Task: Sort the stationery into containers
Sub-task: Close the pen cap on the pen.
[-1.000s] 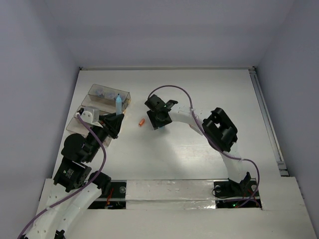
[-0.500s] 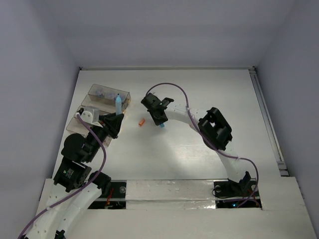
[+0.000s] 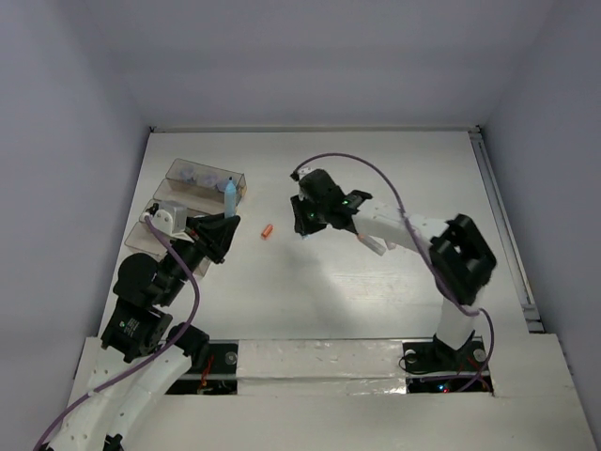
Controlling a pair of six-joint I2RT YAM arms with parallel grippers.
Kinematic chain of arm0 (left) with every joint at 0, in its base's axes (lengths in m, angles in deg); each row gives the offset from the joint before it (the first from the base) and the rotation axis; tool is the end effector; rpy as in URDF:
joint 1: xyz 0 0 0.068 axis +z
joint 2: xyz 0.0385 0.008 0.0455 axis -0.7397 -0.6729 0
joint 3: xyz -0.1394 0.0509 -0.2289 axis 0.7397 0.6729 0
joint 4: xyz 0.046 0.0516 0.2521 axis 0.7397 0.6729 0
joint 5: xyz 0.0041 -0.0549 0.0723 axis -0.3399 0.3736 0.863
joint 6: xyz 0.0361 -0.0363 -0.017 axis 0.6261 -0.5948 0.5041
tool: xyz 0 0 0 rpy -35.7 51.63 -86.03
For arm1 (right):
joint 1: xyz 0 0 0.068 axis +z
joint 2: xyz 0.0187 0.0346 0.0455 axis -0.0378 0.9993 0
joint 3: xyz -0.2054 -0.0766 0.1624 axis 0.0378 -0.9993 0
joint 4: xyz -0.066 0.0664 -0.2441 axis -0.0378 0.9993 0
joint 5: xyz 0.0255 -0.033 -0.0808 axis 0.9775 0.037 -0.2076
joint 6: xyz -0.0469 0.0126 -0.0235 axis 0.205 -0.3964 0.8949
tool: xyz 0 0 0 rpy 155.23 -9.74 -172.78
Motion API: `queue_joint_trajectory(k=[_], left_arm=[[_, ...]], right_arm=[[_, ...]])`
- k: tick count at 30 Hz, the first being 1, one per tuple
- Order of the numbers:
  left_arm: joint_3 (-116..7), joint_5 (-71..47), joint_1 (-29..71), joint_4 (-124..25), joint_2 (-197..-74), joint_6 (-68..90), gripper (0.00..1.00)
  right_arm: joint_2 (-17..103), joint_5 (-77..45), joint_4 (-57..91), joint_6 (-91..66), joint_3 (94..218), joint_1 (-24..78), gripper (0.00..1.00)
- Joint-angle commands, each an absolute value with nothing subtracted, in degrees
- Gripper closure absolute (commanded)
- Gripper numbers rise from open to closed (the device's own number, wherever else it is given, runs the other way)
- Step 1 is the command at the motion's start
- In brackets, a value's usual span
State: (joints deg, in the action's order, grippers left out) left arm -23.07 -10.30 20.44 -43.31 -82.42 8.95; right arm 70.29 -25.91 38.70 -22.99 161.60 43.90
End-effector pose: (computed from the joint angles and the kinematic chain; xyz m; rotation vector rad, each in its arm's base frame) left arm 0.0824 -0.0473 0.3753 0.2600 1.3297 -0.6828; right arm 0.2920 0.3012 0.2232 -0.5956 2.4116 0.4461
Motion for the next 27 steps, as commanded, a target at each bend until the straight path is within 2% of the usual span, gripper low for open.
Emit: queue_joint_trajectory(k=[1, 6, 11, 20, 27], left_arm=[[-23.1, -17.0, 20.6, -51.8, -82.9, 5.9, 1.0], [-25.1, -21.9, 20.6, -56.7, -87.3, 1.9, 1.0], [-27.4, -29.2, 20.6, -64.4, -92.3, -3.7, 1.0], [-24.6, -35.6, 20.6, -77.5, -93.8, -11.8, 1.0], [-23.4, -37.2, 20.6, -79.8, -93.7, -13.0, 1.0]], right_arm=[[57.9, -12.1, 13.4, -27.8, 157.9, 43.7, 1.0], [47.6, -7.7, -2.5, -32.8, 150.7, 43.2, 1.0], [42.8, -5.1, -20.6, -40.0, 148.1, 42.0, 1.0], [44.2, 0.3, -37.2, -49.0, 151.1, 40.8, 1.0], [47.0, 2.5, -46.3, -55.4, 152.8, 40.8, 1.0]])
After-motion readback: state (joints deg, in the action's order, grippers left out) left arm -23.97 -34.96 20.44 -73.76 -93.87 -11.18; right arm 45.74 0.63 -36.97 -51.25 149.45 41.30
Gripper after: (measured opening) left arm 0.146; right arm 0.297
